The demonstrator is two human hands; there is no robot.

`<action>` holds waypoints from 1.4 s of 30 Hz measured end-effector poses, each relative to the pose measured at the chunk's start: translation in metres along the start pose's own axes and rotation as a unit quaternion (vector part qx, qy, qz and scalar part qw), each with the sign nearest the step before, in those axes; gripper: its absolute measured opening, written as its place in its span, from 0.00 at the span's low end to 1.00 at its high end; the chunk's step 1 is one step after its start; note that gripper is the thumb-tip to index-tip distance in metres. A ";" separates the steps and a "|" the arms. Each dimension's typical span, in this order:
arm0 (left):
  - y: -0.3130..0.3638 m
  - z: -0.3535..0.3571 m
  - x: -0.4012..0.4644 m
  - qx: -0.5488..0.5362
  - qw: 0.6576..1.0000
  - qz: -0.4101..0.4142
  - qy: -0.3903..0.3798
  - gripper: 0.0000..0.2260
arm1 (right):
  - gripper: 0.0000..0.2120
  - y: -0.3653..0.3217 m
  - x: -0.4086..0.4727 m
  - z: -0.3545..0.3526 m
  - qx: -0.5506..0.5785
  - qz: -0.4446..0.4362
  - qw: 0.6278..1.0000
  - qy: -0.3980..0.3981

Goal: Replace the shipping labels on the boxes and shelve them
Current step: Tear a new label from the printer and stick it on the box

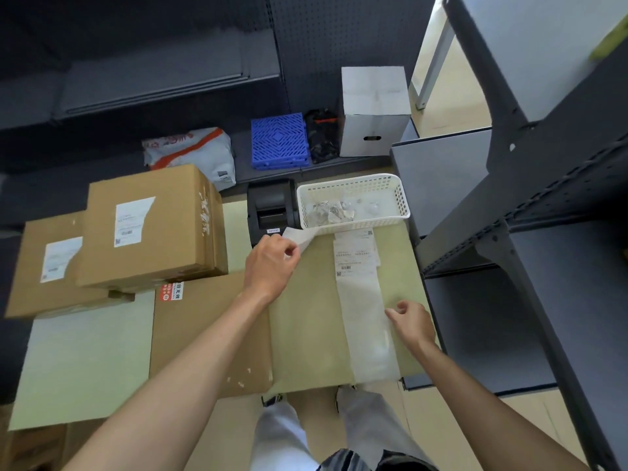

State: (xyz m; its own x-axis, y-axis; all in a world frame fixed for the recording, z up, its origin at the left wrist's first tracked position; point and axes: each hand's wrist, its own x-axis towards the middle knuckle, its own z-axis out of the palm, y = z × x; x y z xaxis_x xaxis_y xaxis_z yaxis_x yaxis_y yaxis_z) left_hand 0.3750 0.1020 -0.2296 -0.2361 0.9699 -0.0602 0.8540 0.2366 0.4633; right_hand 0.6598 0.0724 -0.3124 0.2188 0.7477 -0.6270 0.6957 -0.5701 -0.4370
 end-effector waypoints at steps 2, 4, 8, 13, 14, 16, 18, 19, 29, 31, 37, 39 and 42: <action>0.007 -0.007 -0.005 -0.006 1.000 0.009 0.006 0.08 | 0.16 -0.021 -0.006 -0.010 0.044 -0.013 0.999 -0.010; 0.018 -0.015 -0.010 -0.013 1.000 0.015 0.017 0.08 | 0.12 -0.057 -0.017 -0.019 0.099 -0.038 0.994 -0.033; 0.043 -0.034 -0.022 -0.021 0.997 0.058 0.051 0.07 | 0.14 -0.140 -0.050 -0.037 0.231 -0.096 0.966 -0.070; 0.058 -0.062 -0.023 -0.047 0.989 0.116 0.078 0.08 | 0.17 -0.211 -0.079 -0.055 0.246 -0.161 0.954 -0.057; 0.059 -0.067 -0.022 -0.047 0.987 0.123 0.088 0.08 | 0.13 -0.218 -0.080 -0.056 0.232 -0.168 0.957 -0.051; 0.056 -0.074 -0.020 -0.048 0.984 0.140 0.101 0.09 | 0.07 -0.227 -0.080 -0.056 0.210 -0.177 0.960 -0.045; 0.053 -0.081 -0.021 -0.065 0.983 0.139 0.099 0.10 | 0.06 -0.233 -0.080 -0.055 0.207 -0.186 0.959 -0.046; 0.049 -0.083 -0.021 -0.080 0.985 0.124 0.094 0.09 | 0.07 -0.235 -0.081 -0.054 0.212 -0.190 0.958 -0.046; 0.003 -0.106 -0.014 -0.292 0.921 -0.236 0.108 0.16 | 0.09 -0.248 -0.080 -0.036 0.319 -0.195 0.923 -0.093; -0.003 -0.108 -0.012 -0.370 0.885 -0.265 0.099 0.13 | 0.07 -0.251 -0.083 -0.032 0.347 -0.185 0.913 -0.108; -0.023 -0.115 -0.017 -0.445 0.847 -0.269 0.109 0.06 | 0.05 -0.261 -0.096 -0.017 0.374 -0.171 0.903 -0.127; -0.035 -0.120 -0.020 -0.448 0.845 -0.270 0.109 0.05 | 0.04 -0.263 -0.102 -0.008 0.354 -0.191 0.908 -0.119; -0.055 -0.132 -0.027 -0.440 0.852 -0.265 0.100 0.01 | 0.02 -0.267 -0.112 0.011 0.336 -0.200 0.912 -0.124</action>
State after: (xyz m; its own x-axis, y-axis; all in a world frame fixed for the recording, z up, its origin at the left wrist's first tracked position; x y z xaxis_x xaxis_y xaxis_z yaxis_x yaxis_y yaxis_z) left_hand 0.2734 0.0555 -0.1368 -0.6295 0.6905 -0.3563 -0.0543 0.4184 0.9066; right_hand 0.4417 0.1372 -0.1328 -0.1796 0.8889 -0.4214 0.0920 -0.4113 -0.9068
